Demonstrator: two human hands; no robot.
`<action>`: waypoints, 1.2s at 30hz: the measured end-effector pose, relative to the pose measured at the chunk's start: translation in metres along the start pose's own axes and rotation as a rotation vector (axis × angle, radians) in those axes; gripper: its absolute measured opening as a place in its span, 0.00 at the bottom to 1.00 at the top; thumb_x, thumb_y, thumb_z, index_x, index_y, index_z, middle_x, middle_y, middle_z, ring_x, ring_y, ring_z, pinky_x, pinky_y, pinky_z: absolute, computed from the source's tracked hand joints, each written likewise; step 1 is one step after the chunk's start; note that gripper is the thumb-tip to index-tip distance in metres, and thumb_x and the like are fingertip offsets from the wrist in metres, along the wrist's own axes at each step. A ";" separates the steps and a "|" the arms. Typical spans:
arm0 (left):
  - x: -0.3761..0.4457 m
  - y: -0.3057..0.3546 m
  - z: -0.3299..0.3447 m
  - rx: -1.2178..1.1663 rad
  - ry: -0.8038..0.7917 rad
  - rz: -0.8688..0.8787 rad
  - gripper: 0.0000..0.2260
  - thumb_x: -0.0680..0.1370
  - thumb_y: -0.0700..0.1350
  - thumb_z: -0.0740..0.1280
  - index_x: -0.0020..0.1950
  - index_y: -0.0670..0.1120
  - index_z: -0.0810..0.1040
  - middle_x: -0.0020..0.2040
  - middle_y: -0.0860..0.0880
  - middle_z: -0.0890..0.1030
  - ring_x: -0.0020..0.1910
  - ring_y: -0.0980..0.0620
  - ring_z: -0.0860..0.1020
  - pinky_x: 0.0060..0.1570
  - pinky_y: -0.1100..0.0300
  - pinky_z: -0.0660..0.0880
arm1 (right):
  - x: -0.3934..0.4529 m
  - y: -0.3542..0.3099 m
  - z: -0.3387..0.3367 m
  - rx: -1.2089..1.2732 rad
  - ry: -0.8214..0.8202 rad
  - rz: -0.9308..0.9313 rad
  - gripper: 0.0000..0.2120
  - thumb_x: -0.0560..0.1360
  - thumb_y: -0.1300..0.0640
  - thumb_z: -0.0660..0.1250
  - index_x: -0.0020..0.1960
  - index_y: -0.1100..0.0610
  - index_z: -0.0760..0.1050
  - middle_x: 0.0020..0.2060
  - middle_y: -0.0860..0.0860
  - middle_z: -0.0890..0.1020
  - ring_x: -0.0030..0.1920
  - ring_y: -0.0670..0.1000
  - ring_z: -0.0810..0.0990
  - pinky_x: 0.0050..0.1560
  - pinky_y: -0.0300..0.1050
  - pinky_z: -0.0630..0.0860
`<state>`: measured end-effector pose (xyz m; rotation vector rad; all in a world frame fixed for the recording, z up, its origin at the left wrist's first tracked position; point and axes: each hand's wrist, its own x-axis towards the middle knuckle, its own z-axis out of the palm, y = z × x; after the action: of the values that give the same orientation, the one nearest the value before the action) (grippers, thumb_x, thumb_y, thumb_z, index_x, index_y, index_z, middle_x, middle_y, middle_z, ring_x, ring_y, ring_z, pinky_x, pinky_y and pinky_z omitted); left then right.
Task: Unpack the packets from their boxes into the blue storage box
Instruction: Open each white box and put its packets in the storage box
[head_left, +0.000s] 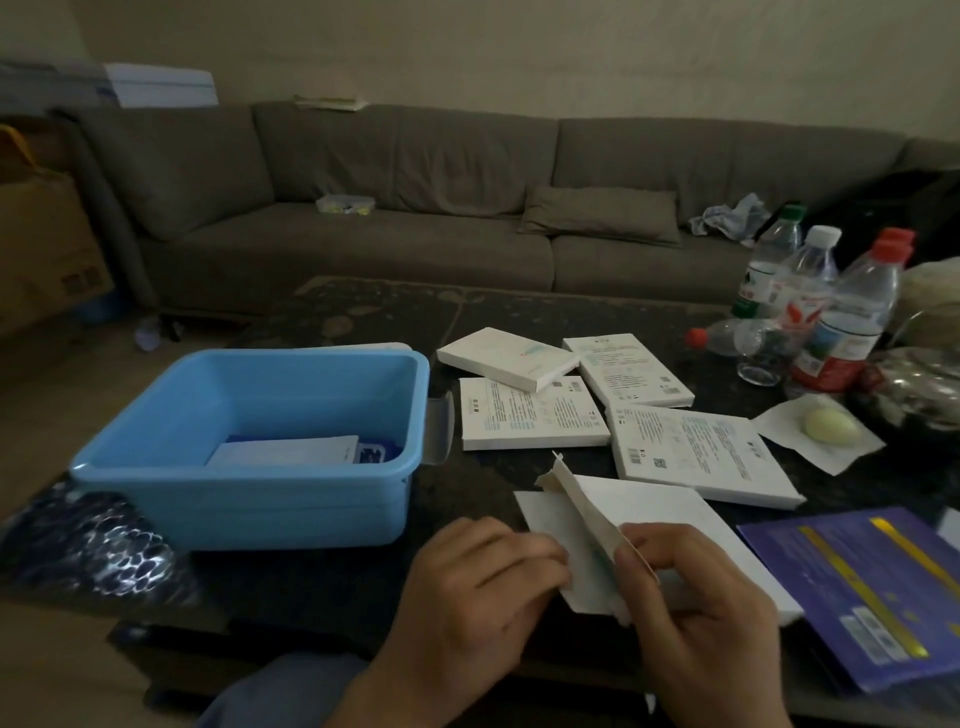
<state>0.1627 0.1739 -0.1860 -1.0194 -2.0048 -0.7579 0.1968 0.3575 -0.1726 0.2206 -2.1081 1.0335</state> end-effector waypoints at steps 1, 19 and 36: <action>-0.003 -0.002 -0.004 -0.039 0.023 -0.029 0.05 0.76 0.38 0.69 0.47 0.48 0.81 0.54 0.54 0.84 0.47 0.57 0.81 0.42 0.58 0.77 | -0.001 0.000 0.001 0.011 0.000 -0.001 0.15 0.73 0.46 0.64 0.35 0.55 0.78 0.40 0.43 0.82 0.43 0.41 0.80 0.43 0.32 0.73; 0.031 -0.018 -0.091 -0.331 0.452 -0.115 0.03 0.82 0.43 0.59 0.50 0.49 0.71 0.50 0.50 0.81 0.51 0.49 0.81 0.52 0.58 0.74 | 0.024 -0.049 0.009 0.365 -0.433 0.242 0.32 0.62 0.26 0.67 0.62 0.36 0.73 0.63 0.36 0.76 0.65 0.38 0.73 0.59 0.39 0.75; 0.026 -0.122 -0.201 -0.187 0.185 -0.830 0.14 0.75 0.37 0.71 0.51 0.57 0.79 0.56 0.60 0.80 0.51 0.63 0.80 0.44 0.69 0.78 | 0.199 -0.124 0.157 0.253 -1.046 0.437 0.07 0.73 0.57 0.70 0.51 0.52 0.80 0.44 0.49 0.85 0.42 0.49 0.86 0.37 0.45 0.83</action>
<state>0.1196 -0.0307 -0.0754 -0.1461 -2.1991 -1.4275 0.0268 0.1934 -0.0182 0.5274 -3.0304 1.6909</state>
